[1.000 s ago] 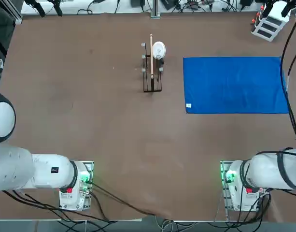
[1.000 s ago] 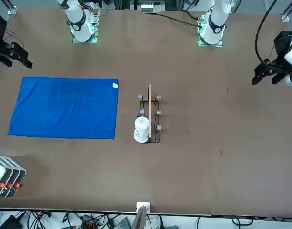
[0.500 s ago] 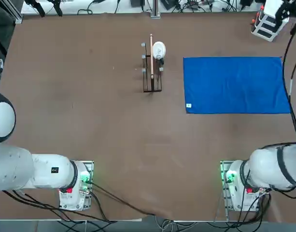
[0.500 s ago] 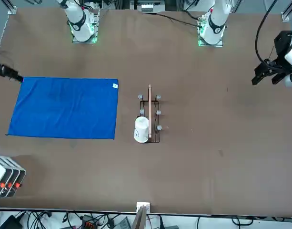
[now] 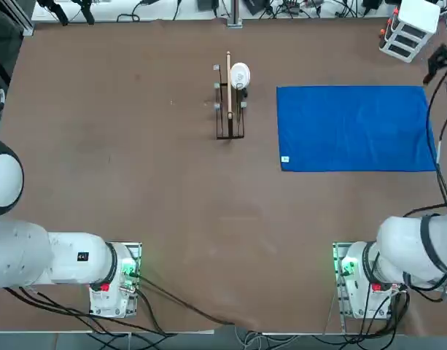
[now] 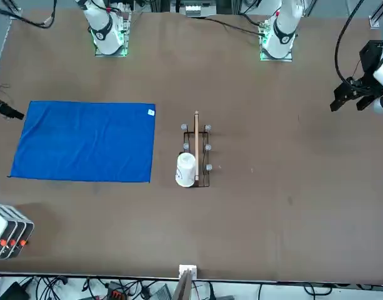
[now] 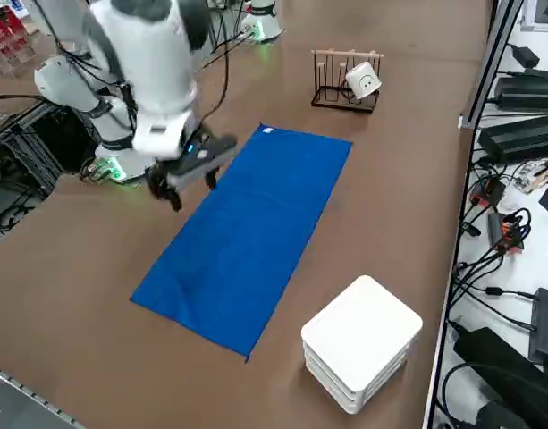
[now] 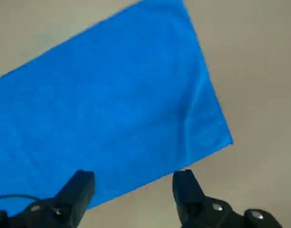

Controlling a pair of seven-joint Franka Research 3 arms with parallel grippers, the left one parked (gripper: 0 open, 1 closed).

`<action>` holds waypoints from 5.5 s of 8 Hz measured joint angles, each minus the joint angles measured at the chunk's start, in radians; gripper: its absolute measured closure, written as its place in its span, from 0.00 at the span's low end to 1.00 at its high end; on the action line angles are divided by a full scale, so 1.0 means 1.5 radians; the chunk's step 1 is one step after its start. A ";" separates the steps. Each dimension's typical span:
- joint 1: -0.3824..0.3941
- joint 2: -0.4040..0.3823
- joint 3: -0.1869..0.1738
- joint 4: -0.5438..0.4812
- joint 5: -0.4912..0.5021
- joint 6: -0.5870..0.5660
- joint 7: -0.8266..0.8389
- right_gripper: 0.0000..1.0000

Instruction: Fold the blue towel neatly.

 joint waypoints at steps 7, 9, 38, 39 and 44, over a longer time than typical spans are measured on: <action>-0.155 0.062 0.001 -0.102 0.000 0.147 -0.014 0.15; -0.184 0.072 0.002 -0.140 0.000 0.210 -0.035 0.17; -0.273 0.180 0.019 -0.176 0.014 0.371 -0.072 0.39; -0.273 0.180 0.019 -0.176 0.014 0.371 -0.073 0.41; -0.273 0.178 0.023 -0.175 0.014 0.370 -0.076 0.51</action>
